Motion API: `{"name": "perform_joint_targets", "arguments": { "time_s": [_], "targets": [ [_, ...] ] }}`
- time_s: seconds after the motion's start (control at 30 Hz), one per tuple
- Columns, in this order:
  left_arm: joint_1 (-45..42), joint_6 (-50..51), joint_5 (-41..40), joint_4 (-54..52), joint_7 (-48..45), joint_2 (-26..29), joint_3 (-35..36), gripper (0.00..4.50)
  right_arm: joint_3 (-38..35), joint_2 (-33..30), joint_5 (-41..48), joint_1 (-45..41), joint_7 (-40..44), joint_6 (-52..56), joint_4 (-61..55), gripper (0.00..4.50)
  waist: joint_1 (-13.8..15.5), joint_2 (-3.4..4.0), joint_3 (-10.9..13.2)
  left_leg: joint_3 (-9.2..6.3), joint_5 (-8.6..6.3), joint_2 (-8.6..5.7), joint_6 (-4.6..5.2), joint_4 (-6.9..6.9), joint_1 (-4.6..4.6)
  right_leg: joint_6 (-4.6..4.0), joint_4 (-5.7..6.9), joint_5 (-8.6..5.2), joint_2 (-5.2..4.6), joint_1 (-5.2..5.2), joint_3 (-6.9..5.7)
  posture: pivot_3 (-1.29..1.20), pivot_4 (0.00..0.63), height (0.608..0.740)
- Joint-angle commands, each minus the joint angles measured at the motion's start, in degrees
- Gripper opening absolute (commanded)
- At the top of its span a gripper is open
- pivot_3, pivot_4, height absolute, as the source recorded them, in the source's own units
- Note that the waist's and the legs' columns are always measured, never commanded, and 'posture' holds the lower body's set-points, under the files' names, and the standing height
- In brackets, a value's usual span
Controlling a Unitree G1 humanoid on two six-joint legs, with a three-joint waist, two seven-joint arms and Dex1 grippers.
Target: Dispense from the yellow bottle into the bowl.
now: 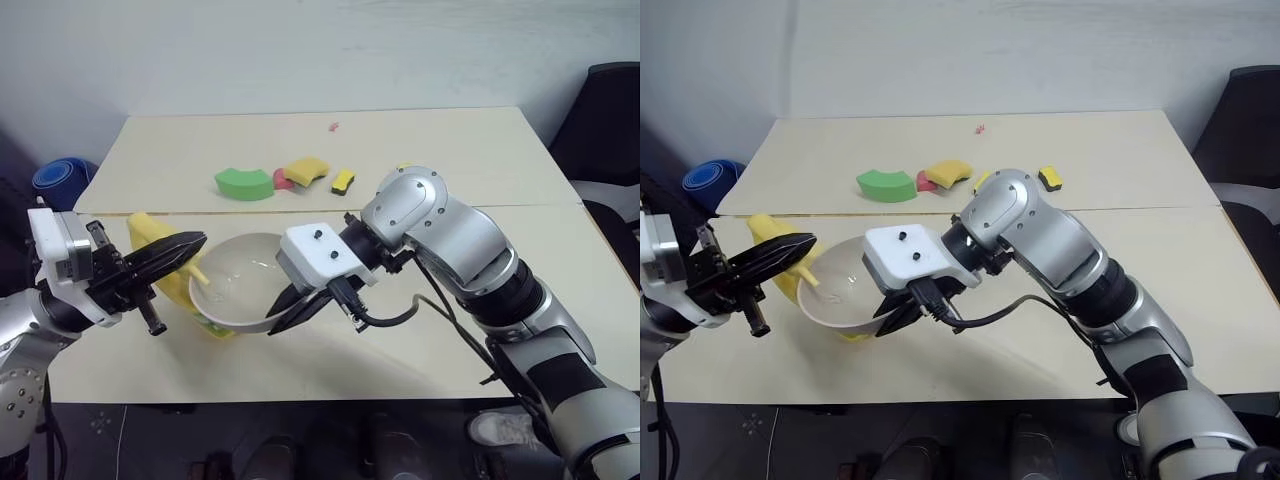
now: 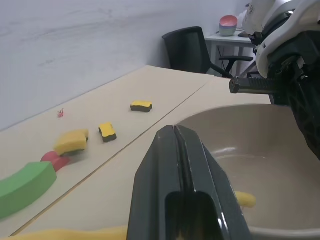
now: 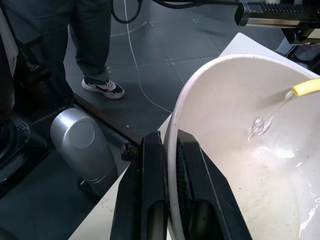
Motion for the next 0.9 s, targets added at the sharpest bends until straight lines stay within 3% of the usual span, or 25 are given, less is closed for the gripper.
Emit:
{"name": "perform_joint_targets", "arguments": {
  "time_s": [0.03,0.13,0.23,0.33,0.43,0.6,0.77,0.9],
  "targets": [
    [0.51,4.45,-0.66,3.51,0.05,0.62,-0.99,0.02,-1.55,-0.19,0.57,0.32,-1.26,-0.63,-1.71,0.00,0.01,0.00,0.00,0.00,0.00,0.00,0.00,0.00,-0.01,0.00,0.00,0.00,0.00,-0.01,0.00,0.00,0.150,0.740],
    [-2.91,8.36,-10.49,3.42,1.42,1.76,3.88,0.02,-2.69,-2.22,0.20,2.13,-1.28,-2.27,-1.31,0.00,0.08,-0.09,0.05,-0.02,0.00,0.00,0.00,0.00,-0.12,0.00,0.00,0.00,0.00,-0.10,-0.01,0.00,0.150,0.740],
    [-4.50,13.28,-19.81,3.57,1.34,4.22,8.75,0.02,-4.91,-5.29,0.13,4.78,-0.42,-5.91,0.13,0.00,0.07,-0.63,0.36,-0.12,0.02,0.02,-0.01,0.01,-0.43,0.00,-0.01,0.00,0.00,-0.35,-0.08,0.00,0.150,0.740],
    [0.53,20.68,-24.83,3.94,-5.15,9.35,13.90,0.02,-7.30,-9.50,-2.15,8.89,-0.03,-13.95,2.94,0.00,-0.01,-1.02,0.48,-0.11,0.04,0.00,0.01,0.06,-1.07,0.02,0.15,0.01,0.00,-0.95,-0.07,0.00,0.150,0.740],
    [7.66,21.33,-21.20,3.91,-13.22,11.18,18.61,0.02,-10.64,-12.63,-2.40,13.66,-0.96,-18.10,5.44,0.00,-0.16,-0.94,0.55,-0.13,-0.03,-0.05,0.03,-0.06,-1.24,0.02,0.03,0.01,0.03,-1.20,-0.12,0.00,0.150,0.740],
    [17.77,18.58,-13.77,3.75,-23.60,10.61,22.68,0.02,-12.80,-20.36,-7.55,23.53,1.80,-34.38,14.70,0.00,0.04,-1.00,0.64,-0.12,-0.20,-0.07,0.13,-0.08,-1.28,0.03,-0.38,0.01,0.13,-1.16,-0.23,0.00,0.150,0.740],
    [21.00,11.16,-4.01,6.60,-27.73,9.33,21.93,0.02,-14.39,-20.40,-10.72,28.14,0.38,-50.03,29.37,0.00,0.07,-1.06,0.72,0.01,-0.20,-0.06,0.14,0.03,-1.06,0.04,-0.44,0.05,0.12,-1.02,-0.11,0.00,0.150,0.740],
    [20.68,0.16,7.24,8.53,-25.90,4.89,15.52,0.02,-16.60,-17.12,-12.33,27.54,-5.67,-59.25,42.05,0.00,-0.13,-0.98,0.77,0.08,-0.15,-0.03,0.11,0.04,-0.88,-0.06,-0.30,0.11,0.12,-0.95,-0.04,0.00,0.150,0.740]
  ]
}}
